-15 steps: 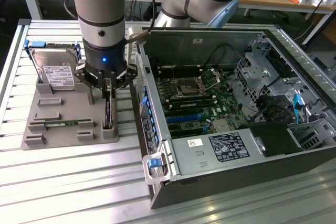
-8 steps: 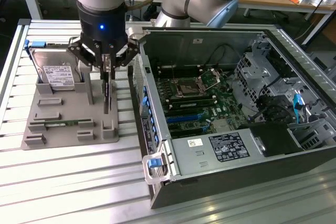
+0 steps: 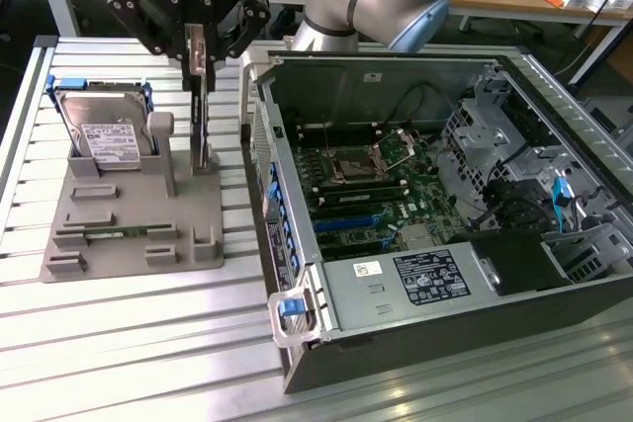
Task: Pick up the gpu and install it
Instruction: 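Pick up the gpu and move the gpu toward the slot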
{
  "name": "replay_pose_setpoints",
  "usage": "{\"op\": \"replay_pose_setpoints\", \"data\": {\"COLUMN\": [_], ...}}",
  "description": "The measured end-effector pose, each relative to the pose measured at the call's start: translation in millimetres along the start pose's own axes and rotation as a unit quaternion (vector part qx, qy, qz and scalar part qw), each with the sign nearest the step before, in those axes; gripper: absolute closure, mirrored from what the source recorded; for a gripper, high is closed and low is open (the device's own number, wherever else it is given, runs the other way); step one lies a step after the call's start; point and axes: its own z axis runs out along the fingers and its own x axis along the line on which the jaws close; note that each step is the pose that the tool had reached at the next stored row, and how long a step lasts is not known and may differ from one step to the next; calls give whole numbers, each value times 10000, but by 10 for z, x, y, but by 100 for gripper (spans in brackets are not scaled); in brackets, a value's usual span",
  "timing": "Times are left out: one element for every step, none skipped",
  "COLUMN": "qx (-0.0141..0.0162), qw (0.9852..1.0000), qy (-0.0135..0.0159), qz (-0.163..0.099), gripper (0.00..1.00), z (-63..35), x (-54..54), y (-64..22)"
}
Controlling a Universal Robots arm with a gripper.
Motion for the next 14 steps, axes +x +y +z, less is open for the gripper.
{"op": "replay_pose_setpoints", "data": {"qx": [0,0,-1,0,1,1,5,7,10,12,15,20,23,29], "qw": [10000,10000,10000,10000,10000,10000,10000,10000,10000,10000,10000,10000,10000,10000], "qy": [0,0,0,0,1,1,1,0,0,0,-1,-1,-1,-1], "qz": [0,0,0,2,3,2,3,2,3,2,3,2,2,3], "gripper": [74,74,74,74,74,74,74,74,74,74,74,74,74,74], "z": [-104,-118,-118,-118,-114,-105,-96,-89,-83,-79,-75,-66,-60,-49], "x": [-3,-3,-3,-5,-106,-237,-372,-469,-562,-635,-717,-890,-983,-1095], "y": [5,5,5,6,13,23,33,40,47,52,58,71,78,87]}}
